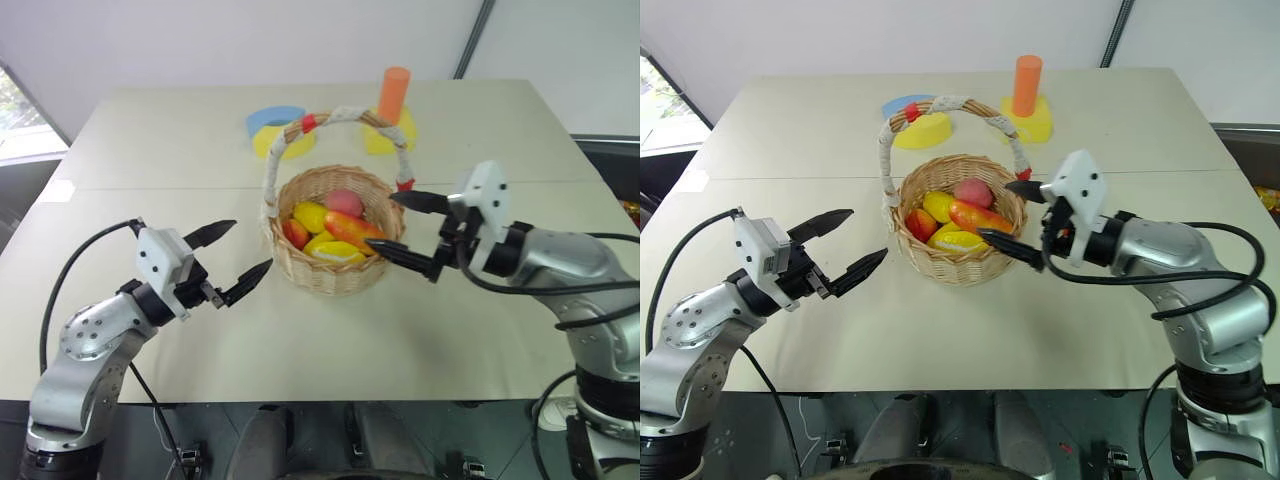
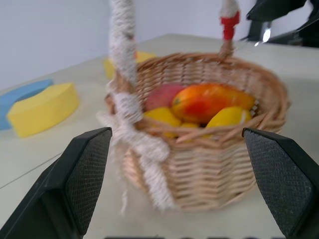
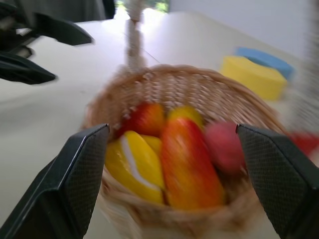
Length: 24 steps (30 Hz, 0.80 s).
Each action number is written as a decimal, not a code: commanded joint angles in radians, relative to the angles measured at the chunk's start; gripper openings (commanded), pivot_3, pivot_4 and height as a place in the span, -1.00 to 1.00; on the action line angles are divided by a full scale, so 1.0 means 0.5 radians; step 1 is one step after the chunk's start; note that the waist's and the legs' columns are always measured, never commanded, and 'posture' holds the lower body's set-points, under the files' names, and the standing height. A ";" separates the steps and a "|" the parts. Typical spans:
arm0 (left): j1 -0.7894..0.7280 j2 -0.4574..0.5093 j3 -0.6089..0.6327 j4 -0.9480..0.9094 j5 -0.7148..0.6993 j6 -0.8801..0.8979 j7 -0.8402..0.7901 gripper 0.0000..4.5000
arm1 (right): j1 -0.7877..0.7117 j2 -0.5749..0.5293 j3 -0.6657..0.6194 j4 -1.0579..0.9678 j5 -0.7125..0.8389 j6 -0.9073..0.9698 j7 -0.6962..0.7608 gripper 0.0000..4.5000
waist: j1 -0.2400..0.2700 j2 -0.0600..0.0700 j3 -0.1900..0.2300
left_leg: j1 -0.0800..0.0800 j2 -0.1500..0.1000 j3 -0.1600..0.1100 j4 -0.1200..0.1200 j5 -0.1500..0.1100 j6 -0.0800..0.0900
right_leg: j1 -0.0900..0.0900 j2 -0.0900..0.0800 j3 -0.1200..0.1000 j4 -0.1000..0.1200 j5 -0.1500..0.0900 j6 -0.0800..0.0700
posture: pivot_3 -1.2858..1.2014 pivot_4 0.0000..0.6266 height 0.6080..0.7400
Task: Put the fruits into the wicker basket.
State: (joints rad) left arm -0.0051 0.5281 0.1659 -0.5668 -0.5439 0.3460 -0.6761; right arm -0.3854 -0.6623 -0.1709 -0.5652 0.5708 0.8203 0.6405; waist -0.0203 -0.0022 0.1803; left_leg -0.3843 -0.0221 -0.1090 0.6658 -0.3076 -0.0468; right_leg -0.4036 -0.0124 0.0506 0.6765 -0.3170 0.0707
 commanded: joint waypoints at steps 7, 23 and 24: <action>-0.120 -0.096 -0.207 -0.073 0.026 -0.012 0.067 1.00 | -0.222 0.480 0.224 0.501 -0.392 -0.423 -0.445 0.66 | -0.002 0.001 0.001 | 0.019 0.001 0.002 -0.003 0.005 -0.002 | 0.013 0.004 0.002 0.008 0.001 -0.003 | 0.03 -0.52 1.00; -0.139 -0.103 -0.194 -0.023 0.121 -0.082 0.177 1.00 | -0.229 0.336 -0.283 0.685 -0.601 -0.659 -0.819 -0.98 | 0.021 0.002 0.001 | 0.017 -0.001 0.001 -0.003 0.005 -0.002 | 0.012 0.001 0.002 0.007 0.001 -0.003 | 0.03 -0.52 1.00; -0.143 -0.106 -0.197 -0.012 0.130 -0.089 0.174 1.00 | -0.223 0.291 -0.330 0.752 -0.656 -0.688 -0.879 -0.98 | 0.023 0.002 0.001 | 0.017 -0.002 0.001 -0.003 0.005 -0.002 | 0.013 0.001 0.002 0.007 0.001 -0.003 | 0.03 -0.52 1.00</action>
State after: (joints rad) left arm -0.0657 0.4758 0.0608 -0.5659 -0.4895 0.3283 -0.5908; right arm -0.4803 -0.4862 -0.2521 -0.2044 0.2905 0.5288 0.2650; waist -0.0087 -0.0013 0.1809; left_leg -0.3759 -0.0234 -0.1085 0.6645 -0.3049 -0.0480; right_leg -0.3972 -0.0125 0.0514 0.6800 -0.3164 0.0692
